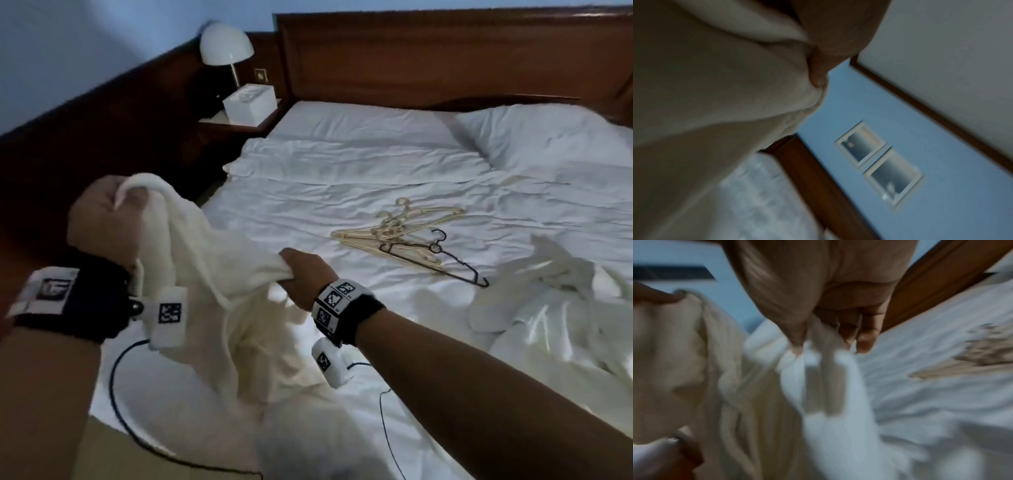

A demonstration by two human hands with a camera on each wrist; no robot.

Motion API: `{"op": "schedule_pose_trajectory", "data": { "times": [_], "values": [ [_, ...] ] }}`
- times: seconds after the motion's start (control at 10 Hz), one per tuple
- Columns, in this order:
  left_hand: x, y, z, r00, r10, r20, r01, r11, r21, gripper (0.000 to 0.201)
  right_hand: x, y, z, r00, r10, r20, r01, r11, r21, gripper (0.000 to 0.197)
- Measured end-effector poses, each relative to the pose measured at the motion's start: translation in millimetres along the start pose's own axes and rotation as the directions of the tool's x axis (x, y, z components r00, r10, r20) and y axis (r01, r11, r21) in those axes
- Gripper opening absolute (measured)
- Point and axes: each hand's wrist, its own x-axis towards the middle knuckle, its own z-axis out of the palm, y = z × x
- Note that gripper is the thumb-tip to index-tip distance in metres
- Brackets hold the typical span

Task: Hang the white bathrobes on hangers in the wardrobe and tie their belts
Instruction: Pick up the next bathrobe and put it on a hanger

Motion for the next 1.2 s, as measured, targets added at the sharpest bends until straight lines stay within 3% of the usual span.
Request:
{"op": "schedule_pose_trajectory", "data": {
  "times": [0.1,0.2,0.3,0.4,0.6,0.7,0.9,1.0,1.1,1.2],
  "values": [
    [-43.3,-20.9,57.9,0.923,0.016,0.384,-0.034,0.999,0.041,0.009,8.1,74.1,33.4,0.953,0.286,0.098,-0.275,0.955,-0.112,0.020],
    [-62.1,-80.9,112.7,0.660,-0.163,0.733,0.159,0.984,0.076,0.042,0.9,142.1,39.3,0.900,0.421,0.117,-0.388,0.893,-0.226,0.023],
    [-90.2,-114.7,160.0,0.493,-0.202,0.846,0.113,0.979,0.168,0.035,-1.8,193.1,27.1,0.837,0.522,0.164,-0.443,0.823,-0.356,0.038],
    [-96.9,-129.3,199.6,0.447,-0.278,0.850,0.045,0.956,0.289,0.026,5.8,239.5,14.2,0.793,0.582,0.179,-0.472,0.773,-0.424,0.039],
    [-80.8,-147.7,278.3,0.451,-0.295,0.842,-0.051,0.934,0.355,0.024,32.7,335.3,-10.6,0.673,0.714,0.196,-0.558,0.663,-0.499,0.040],
    [-77.0,-156.9,306.4,0.446,-0.321,0.836,-0.103,0.909,0.404,0.024,51.2,381.0,-24.5,0.613,0.776,0.145,-0.651,0.601,-0.463,0.039],
    [-76.2,-179.0,338.5,0.459,-0.360,0.812,-0.159,0.866,0.474,0.023,87.4,457.0,-52.2,0.560,0.824,0.085,-0.715,0.532,-0.452,0.049],
    [-79.3,-185.7,344.1,0.441,-0.397,0.805,-0.215,0.825,0.524,0.024,83.9,506.6,-59.8,0.560,0.810,0.174,-0.609,0.545,-0.576,0.048],
    [-81.1,-194.2,342.1,0.455,-0.425,0.782,-0.262,0.775,0.574,0.031,78.5,526.5,-58.1,0.569,0.806,0.160,-0.609,0.544,-0.577,0.054],
    [-78.0,-196.7,337.5,0.515,-0.458,0.724,-0.318,0.682,0.658,0.043,73.9,518.9,-51.3,0.572,0.809,0.132,-0.584,0.515,-0.628,0.050]
  ]
}}
